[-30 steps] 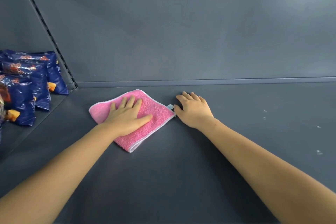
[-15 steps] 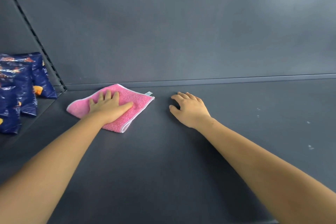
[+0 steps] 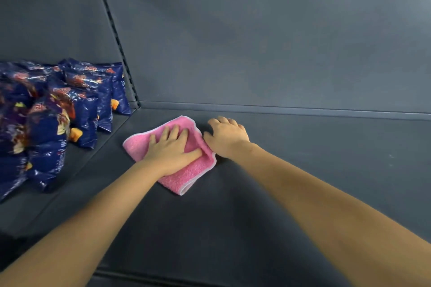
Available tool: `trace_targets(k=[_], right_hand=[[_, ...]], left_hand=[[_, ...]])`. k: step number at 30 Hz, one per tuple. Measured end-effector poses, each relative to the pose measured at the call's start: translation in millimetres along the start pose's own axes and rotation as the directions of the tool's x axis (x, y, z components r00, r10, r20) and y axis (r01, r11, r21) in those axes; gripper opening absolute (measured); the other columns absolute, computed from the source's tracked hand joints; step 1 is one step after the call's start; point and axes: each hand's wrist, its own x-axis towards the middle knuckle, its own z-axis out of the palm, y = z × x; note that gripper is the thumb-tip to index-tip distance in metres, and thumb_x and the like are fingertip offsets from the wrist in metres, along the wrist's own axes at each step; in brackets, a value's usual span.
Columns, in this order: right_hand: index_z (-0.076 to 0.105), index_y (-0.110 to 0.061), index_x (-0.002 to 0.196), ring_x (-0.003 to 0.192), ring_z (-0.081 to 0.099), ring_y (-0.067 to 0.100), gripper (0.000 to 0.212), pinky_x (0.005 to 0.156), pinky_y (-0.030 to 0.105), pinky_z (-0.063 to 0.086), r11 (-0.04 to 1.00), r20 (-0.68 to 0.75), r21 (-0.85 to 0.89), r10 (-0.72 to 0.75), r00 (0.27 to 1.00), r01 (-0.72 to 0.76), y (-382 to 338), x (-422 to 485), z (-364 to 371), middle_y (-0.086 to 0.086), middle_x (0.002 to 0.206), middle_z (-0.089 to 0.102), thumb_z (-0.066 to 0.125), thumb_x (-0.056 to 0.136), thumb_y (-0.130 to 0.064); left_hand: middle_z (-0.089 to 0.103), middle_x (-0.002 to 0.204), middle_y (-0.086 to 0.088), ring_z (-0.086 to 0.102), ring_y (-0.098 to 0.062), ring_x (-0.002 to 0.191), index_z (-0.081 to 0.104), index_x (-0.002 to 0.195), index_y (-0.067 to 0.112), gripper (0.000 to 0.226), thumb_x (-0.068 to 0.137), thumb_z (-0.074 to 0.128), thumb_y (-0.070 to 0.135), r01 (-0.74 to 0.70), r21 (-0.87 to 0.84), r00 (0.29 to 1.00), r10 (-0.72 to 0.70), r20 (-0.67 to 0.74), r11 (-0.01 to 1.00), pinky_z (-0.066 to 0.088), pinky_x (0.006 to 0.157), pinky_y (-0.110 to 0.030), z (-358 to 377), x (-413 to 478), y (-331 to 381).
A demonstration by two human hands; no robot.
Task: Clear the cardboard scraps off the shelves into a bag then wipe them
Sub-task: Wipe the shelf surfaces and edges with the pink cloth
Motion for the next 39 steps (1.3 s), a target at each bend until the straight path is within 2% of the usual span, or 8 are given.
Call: trace_targets(k=[3, 6, 16, 20, 23, 30, 39], right_hand=[[0.038, -0.014, 0.140, 0.139, 0.026, 0.028, 0.048, 0.112, 0.038, 0.020, 1.000, 0.005, 0.006, -0.001, 1.000, 0.001, -6, 5, 12, 0.007, 0.147, 0.036, 0.031, 0.098, -0.036], [0.039, -0.013, 0.139, 0.142, 0.020, 0.028, 0.047, 0.115, 0.039, 0.016, 1.000, -0.059, 0.023, -0.008, 0.998, 0.009, -5, 4, 21, 0.007, 0.148, 0.034, 0.028, 0.100, -0.037], [0.045, -0.009, 0.133, 0.131, 0.034, 0.027, 0.044, 0.109, 0.036, 0.025, 0.995, -0.149, 0.098, 0.035, 0.988, -0.021, -3, 3, 22, 0.008, 0.131, 0.048, 0.029, 0.099, -0.032], [0.050, -0.009, 0.126, 0.130, 0.036, 0.026, 0.040, 0.107, 0.035, 0.027, 0.994, -0.170, 0.109, 0.051, 0.984, -0.033, -1, 3, 22, 0.007, 0.130, 0.049, 0.031, 0.099, -0.031], [0.048, -0.008, 0.128, 0.133, 0.034, 0.026, 0.042, 0.108, 0.035, 0.026, 0.997, -0.150, 0.078, 0.038, 0.988, -0.026, -1, 2, 21, 0.007, 0.135, 0.046, 0.031, 0.100, -0.034], [0.046, -0.010, 0.133, 0.137, 0.030, 0.026, 0.045, 0.110, 0.036, 0.024, 0.999, -0.133, 0.045, 0.008, 0.991, -0.002, -5, 0, 20, 0.007, 0.140, 0.043, 0.031, 0.099, -0.036], [0.050, -0.007, 0.128, 0.136, 0.030, 0.029, 0.045, 0.109, 0.038, 0.027, 1.000, -0.123, 0.029, 0.002, 0.992, 0.001, -5, 0, 20, 0.010, 0.138, 0.044, 0.031, 0.100, -0.036]], left_hand=[[-0.009, 0.161, -0.004, -0.008, -0.022, 0.148, -0.001, 0.152, 0.020, 0.078, 0.091, 0.025, 0.062, 0.073, -0.002, 0.997, -0.072, 0.005, 0.997, 0.000, 0.118, -0.049, -2, 12, -22], [-0.007, 0.161, -0.003, -0.007, -0.021, 0.148, 0.001, 0.152, 0.021, 0.077, 0.091, 0.026, 0.062, 0.099, -0.005, 0.995, -0.099, 0.002, 0.995, 0.000, 0.118, -0.048, -3, 25, -33], [-0.006, 0.161, -0.005, -0.005, -0.025, 0.148, 0.004, 0.152, 0.022, 0.078, 0.090, 0.023, 0.065, 0.111, -0.023, 0.993, -0.112, -0.022, 0.994, 0.000, 0.119, -0.050, -11, 60, -39], [-0.006, 0.161, -0.008, -0.005, -0.026, 0.148, 0.004, 0.152, 0.020, 0.079, 0.090, 0.023, 0.066, 0.175, -0.034, 0.984, -0.176, -0.026, 0.984, 0.000, 0.119, -0.050, -6, 44, -42], [-0.006, 0.160, -0.008, -0.005, -0.027, 0.148, 0.004, 0.152, 0.020, 0.078, 0.091, 0.023, 0.064, 0.199, -0.032, 0.979, -0.200, -0.028, 0.979, 0.000, 0.119, -0.051, -4, 29, -48], [-0.010, 0.160, -0.006, -0.011, -0.025, 0.148, -0.001, 0.152, 0.021, 0.077, 0.092, 0.024, 0.062, 0.131, -0.029, 0.991, -0.132, -0.013, 0.991, -0.004, 0.118, -0.051, 6, -19, -50], [-0.005, 0.160, -0.011, -0.005, -0.030, 0.148, 0.002, 0.152, 0.017, 0.080, 0.090, 0.023, 0.063, 0.325, -0.082, 0.944, -0.329, -0.039, 0.942, -0.001, 0.116, -0.054, 13, -58, -53]])
